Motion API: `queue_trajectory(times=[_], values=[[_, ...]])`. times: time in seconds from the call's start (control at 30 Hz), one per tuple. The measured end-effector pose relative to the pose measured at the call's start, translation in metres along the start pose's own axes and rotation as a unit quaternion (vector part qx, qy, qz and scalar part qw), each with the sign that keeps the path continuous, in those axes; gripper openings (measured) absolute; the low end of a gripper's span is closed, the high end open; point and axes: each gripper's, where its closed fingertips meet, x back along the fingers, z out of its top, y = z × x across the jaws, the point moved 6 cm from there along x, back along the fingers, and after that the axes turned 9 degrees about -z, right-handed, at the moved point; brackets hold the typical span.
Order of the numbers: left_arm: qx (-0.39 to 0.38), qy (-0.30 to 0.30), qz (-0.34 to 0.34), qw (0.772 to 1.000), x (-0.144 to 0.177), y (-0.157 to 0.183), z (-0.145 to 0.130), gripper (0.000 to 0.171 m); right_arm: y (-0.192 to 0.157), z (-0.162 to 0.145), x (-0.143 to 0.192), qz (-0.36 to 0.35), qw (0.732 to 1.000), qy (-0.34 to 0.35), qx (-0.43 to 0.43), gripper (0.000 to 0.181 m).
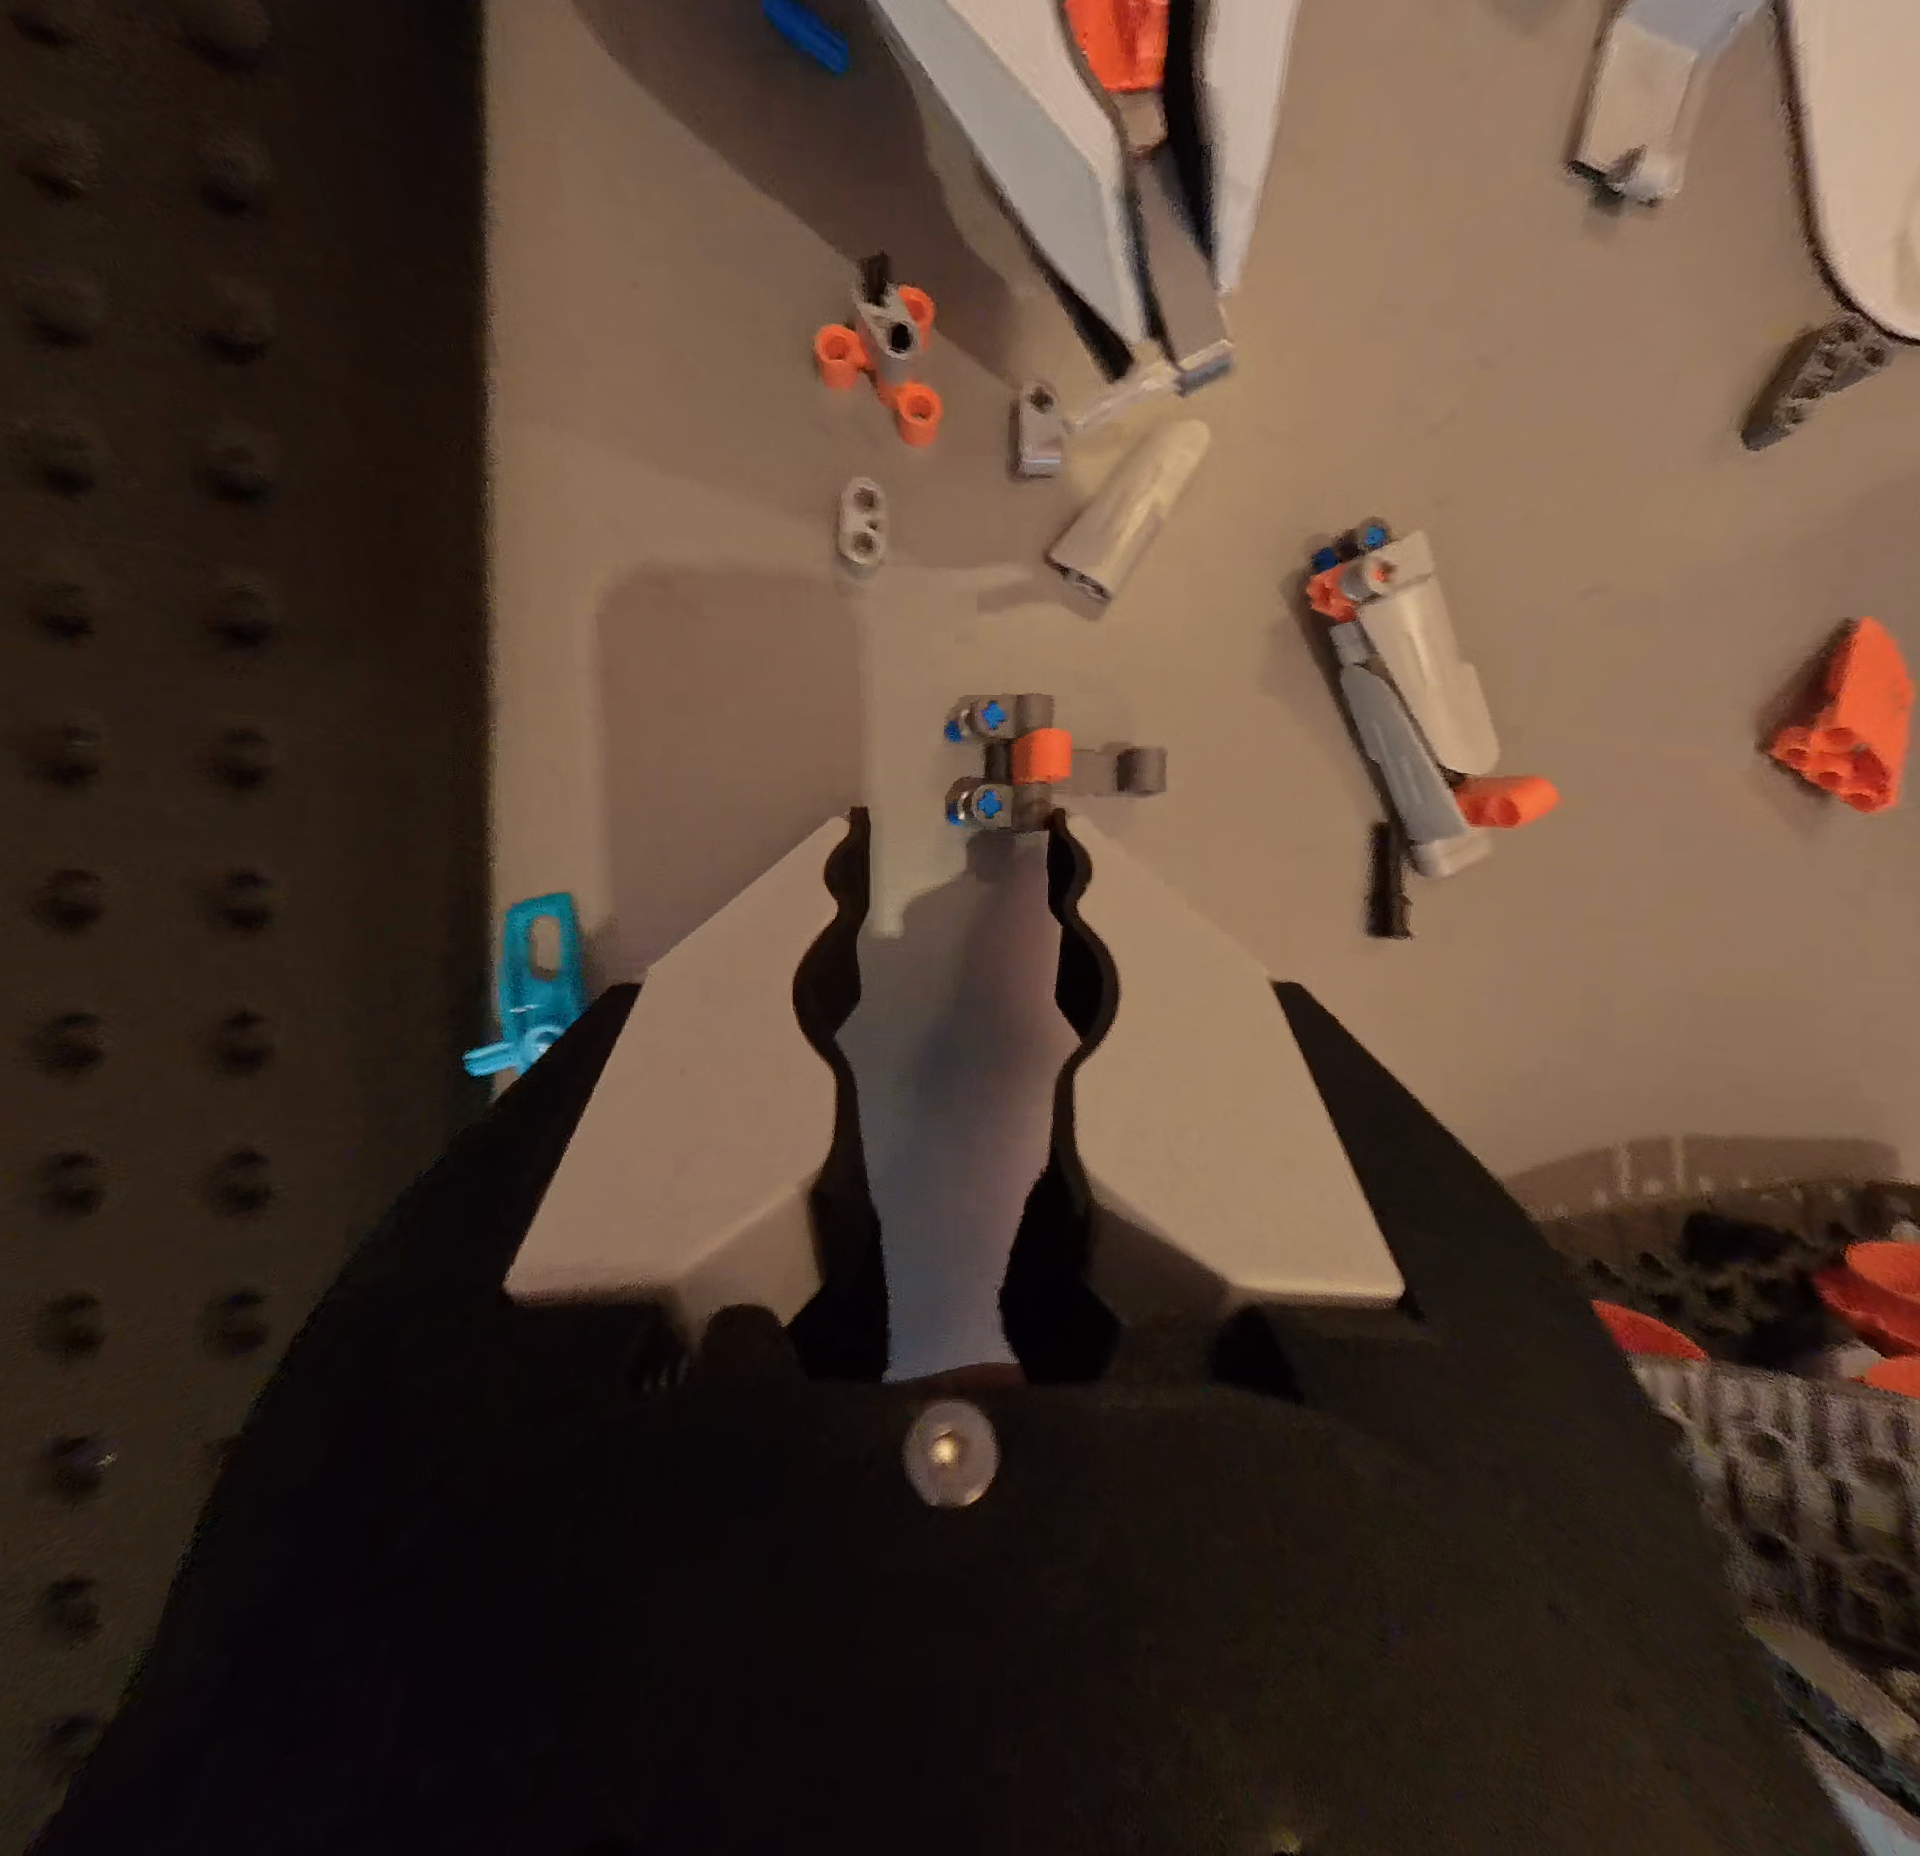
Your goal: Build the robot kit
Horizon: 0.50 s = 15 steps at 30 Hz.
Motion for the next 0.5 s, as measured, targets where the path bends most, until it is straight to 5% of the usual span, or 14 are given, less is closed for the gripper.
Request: queue_trajectory(times=[0.1,0.5], values=[[0.001,-0.004,-0.001,1.0,-0.001,0.0,-0.001,0.006,-0.011,0.009,0.003,0.042,0.998,0.036,-0.001,0.035],[-0.003,-0.005,-0.024,1.0,-0.009,0.01,0.005,0.006,0.004,0.008,0.008,-0.023,0.995,0.089,0.038,0.027]])
